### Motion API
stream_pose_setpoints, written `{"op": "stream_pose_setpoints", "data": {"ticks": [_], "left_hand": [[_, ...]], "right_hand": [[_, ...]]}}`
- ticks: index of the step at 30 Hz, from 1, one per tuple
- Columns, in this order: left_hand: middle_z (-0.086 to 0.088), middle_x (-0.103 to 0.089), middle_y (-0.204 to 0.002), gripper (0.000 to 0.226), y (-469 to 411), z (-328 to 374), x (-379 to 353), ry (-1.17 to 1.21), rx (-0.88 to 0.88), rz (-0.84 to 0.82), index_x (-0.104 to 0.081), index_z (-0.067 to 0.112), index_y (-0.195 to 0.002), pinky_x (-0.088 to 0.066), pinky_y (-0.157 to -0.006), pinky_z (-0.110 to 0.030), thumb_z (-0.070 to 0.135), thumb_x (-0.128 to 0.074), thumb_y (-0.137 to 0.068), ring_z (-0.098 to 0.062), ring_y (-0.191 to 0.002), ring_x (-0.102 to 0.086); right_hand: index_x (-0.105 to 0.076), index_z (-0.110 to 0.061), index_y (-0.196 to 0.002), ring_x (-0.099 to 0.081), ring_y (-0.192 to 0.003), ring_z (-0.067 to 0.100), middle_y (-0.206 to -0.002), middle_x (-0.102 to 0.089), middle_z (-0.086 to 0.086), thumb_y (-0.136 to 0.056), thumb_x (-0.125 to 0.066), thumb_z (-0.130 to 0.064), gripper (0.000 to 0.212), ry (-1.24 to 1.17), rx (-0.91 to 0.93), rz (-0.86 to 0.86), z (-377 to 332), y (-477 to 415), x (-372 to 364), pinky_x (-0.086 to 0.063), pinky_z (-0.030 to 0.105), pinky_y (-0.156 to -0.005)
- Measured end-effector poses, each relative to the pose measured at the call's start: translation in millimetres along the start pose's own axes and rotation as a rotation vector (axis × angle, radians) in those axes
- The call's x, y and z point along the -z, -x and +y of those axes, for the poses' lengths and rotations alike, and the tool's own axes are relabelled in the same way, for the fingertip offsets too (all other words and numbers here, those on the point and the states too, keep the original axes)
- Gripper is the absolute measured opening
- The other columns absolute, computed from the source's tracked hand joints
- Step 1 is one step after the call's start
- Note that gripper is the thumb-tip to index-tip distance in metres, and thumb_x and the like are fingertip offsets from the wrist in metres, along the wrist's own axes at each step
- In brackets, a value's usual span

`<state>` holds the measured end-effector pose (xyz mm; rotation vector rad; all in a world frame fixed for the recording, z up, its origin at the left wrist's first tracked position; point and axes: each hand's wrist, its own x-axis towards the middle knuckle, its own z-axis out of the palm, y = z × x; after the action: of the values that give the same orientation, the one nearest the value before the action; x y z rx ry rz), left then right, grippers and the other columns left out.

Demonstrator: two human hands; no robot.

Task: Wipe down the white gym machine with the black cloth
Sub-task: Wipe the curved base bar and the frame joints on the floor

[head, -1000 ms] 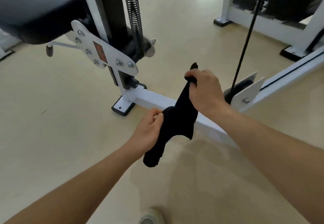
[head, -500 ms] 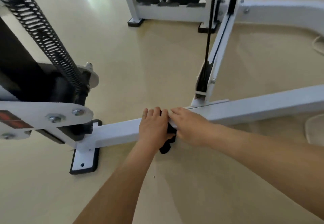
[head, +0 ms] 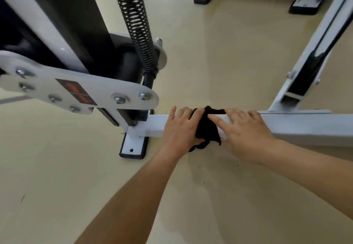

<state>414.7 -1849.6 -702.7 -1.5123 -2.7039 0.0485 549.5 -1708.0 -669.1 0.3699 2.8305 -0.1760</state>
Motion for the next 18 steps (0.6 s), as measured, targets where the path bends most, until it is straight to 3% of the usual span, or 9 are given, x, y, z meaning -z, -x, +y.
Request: {"op": "stream_pose_setpoints", "data": {"ticks": [6, 10, 12, 15, 18], "left_hand": [[-0.002, -0.048, -0.134, 0.093, 32, -29, 1, -0.076, 0.232, 0.031, -0.035, 0.031, -0.144, -0.038, -0.093, -0.041, 0.037, -0.085, -0.066, -0.024, -0.122, -0.041], [-0.009, -0.043, -0.141, 0.091, 44, -40, 1, 0.014, 0.321, 0.061, -0.033, 0.026, -0.15, -0.044, -0.092, -0.045, 0.012, -0.078, -0.072, -0.029, -0.122, -0.039], [-0.014, -0.046, -0.138, 0.082, 45, -34, -2, 0.087, 0.352, 0.147, -0.041, 0.018, -0.147, -0.048, -0.093, -0.046, 0.01, -0.076, -0.074, -0.033, -0.117, -0.043], [-0.014, -0.046, -0.137, 0.069, 59, -22, 0, 0.043, 0.412, 0.243, -0.045, 0.015, -0.142, -0.042, -0.096, -0.043, 0.012, -0.071, -0.078, -0.033, -0.115, -0.044], [-0.011, -0.05, -0.123, 0.06, 68, -8, 5, -0.006, 0.338, 0.308, -0.055, 0.016, -0.133, -0.045, -0.084, -0.043, 0.006, -0.071, -0.076, -0.031, -0.102, -0.045]], "right_hand": [[0.01, -0.033, -0.154, 0.012, -0.15, 0.024, -0.164, 0.009, 0.009, -0.095, -0.045, -0.029, 0.08, -0.008, 0.14, -0.061, -34, -23, 4, -0.018, 0.059, -0.112], [-0.012, -0.02, -0.156, 0.017, -0.15, 0.024, -0.165, 0.011, 0.005, -0.096, -0.049, -0.027, 0.07, -0.093, 0.187, -0.007, -75, -44, 16, -0.016, 0.058, -0.113], [-0.017, -0.014, -0.156, 0.013, -0.151, 0.022, -0.165, 0.009, 0.005, -0.097, -0.049, -0.027, 0.068, -0.098, 0.247, 0.007, -92, -53, 19, -0.017, 0.053, -0.116], [-0.013, -0.01, -0.155, -0.004, -0.152, 0.021, -0.166, 0.002, 0.007, -0.097, -0.05, -0.026, 0.071, -0.131, 0.298, 0.007, -92, -56, 17, -0.017, 0.046, -0.118], [-0.031, -0.011, -0.144, -0.033, -0.143, 0.025, -0.159, -0.026, 0.012, -0.097, -0.042, -0.021, 0.049, -0.092, 0.268, 0.084, -65, -42, 18, -0.029, 0.042, -0.107]]}}
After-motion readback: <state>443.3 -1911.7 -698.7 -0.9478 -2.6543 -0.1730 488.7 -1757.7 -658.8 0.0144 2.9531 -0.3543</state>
